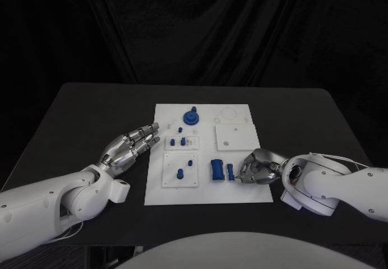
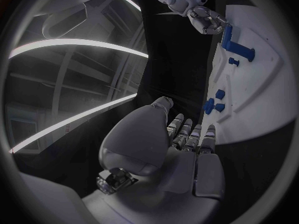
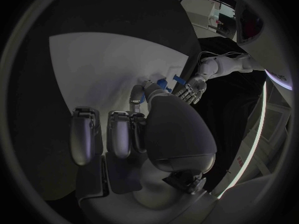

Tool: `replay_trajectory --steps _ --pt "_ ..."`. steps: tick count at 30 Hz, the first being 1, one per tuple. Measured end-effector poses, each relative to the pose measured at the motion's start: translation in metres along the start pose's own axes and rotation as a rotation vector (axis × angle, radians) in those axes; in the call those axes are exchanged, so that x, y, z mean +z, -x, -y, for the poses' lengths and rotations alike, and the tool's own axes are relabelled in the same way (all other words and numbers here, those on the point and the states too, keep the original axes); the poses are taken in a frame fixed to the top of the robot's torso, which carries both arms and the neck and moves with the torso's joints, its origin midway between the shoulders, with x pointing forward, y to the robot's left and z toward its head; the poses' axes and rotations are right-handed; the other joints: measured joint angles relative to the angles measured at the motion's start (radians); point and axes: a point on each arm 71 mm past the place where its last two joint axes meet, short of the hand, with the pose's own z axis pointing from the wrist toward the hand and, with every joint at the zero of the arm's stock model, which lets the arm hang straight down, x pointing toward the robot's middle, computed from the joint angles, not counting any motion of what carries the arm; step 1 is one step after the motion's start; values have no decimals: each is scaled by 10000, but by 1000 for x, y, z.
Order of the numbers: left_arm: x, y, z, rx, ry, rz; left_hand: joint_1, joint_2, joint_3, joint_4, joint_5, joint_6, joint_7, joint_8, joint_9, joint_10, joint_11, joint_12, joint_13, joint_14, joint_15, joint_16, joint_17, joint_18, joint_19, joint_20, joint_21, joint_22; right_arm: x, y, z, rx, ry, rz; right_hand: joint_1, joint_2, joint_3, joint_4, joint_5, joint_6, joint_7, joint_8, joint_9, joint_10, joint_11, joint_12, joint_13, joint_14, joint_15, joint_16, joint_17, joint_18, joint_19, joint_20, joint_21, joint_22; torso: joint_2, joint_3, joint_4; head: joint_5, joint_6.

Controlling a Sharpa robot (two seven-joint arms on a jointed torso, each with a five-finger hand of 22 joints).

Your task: Assemble the parts on the task board

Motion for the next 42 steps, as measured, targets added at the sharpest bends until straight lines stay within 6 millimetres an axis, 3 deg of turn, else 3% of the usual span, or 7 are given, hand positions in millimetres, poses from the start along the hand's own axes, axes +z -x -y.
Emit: replay_trajectory --steps 10,17,23,29,36,39,42 --pt "10 2 17 946 -321 -181 276 -282 323 20 610 1386 93 344 121 931 -80 971 87 291 -291 363 47 -3 482 -328 370 368 5 49 -28 1445 3387 2549 108 -45 637 823 617 -201 123 -192 -236 0 1 0 -1 0 0 -538 0 0 0 0 -710 0 -63 19 -17 108 0" --pt "29 11 38 1922 -761 -202 159 -448 284 519 -155 1854 141 381 123 1415 -198 1026 96 433 -360 265 55 -2 836 -633 655 634 22 80 -33 2514 4934 4164 -746 496 621 1016 300 -160 50 3 -297 0 0 -24 -1 0 1 -850 0 165 0 1 -1130 0 -306 99 -83 260 0" --pt "44 11 38 2347 -866 -235 -90 -198 309 684 -392 2964 121 466 184 2578 -267 1570 180 942 -532 503 115 -173 1361 -946 1225 1068 39 95 -32 3322 5411 5093 -1014 566 1183 1013 589 -731 577 -400 -1007 -2252 514 -2820 -805 -1720 522 -4267 -3864 1176 -2643 512 -6259 -115 -665 180 -208 331 25" --pt "59 9 35 2597 -915 -292 -1478 -323 -574 737 234 3871 250 507 214 3770 -156 1484 204 1799 -394 774 179 -335 2741 -919 2796 2238 46 100 -24 3729 5790 5606 -986 411 1810 955 659 -1414 1261 -804 -2027 -6420 1402 -7281 -5191 -5072 1593 -8035 -7211 1412 -5256 1427 -10671 -2060 -1154 298 -462 565 2" --pt "69 18 32 2803 -887 -134 -2354 285 -1615 716 -2578 2405 220 86 111 2648 -290 -253 106 867 -457 -249 45 -330 1147 -951 2089 1673 55 96 -14 4185 5806 5634 -1458 392 1780 998 602 -2267 1965 -2029 -3628 -8523 2550 -9810 -7763 -8065 2936 -10908 -9516 1078 -7698 2425 -13693 -4403 -1561 446 -796 984 0" --pt "70 21 30 2590 -844 -73 -2610 614 -2047 624 -3306 1086 102 69 29 1523 -449 -1191 8 188 -557 -723 -68 -330 22 -929 790 577 59 94 -11 4453 5815 5392 -1939 433 1143 985 842 -2973 1926 -3007 -4560 -10001 2533 -10843 -8808 -9481 2945 -11901 -10390 1080 -10043 2532 -14223 -6114 -1644 511 -881 1039 0" --pt "70 23 27 2272 -774 -24 -2668 794 -2512 693 -3691 434 -92 -48 -6 967 -676 -1572 -45 -51 -693 -860 -120 -104 -283 -761 284 108 62 92 -9 4677 5848 5128 -2349 607 235 1021 441 -3921 1496 -3973 -5578 -11710 1879 -11546 -9671 -12096 2622 -13268 -11526 773 -13398 2709 -14488 -10106 -1683 550 -902 1018 0"
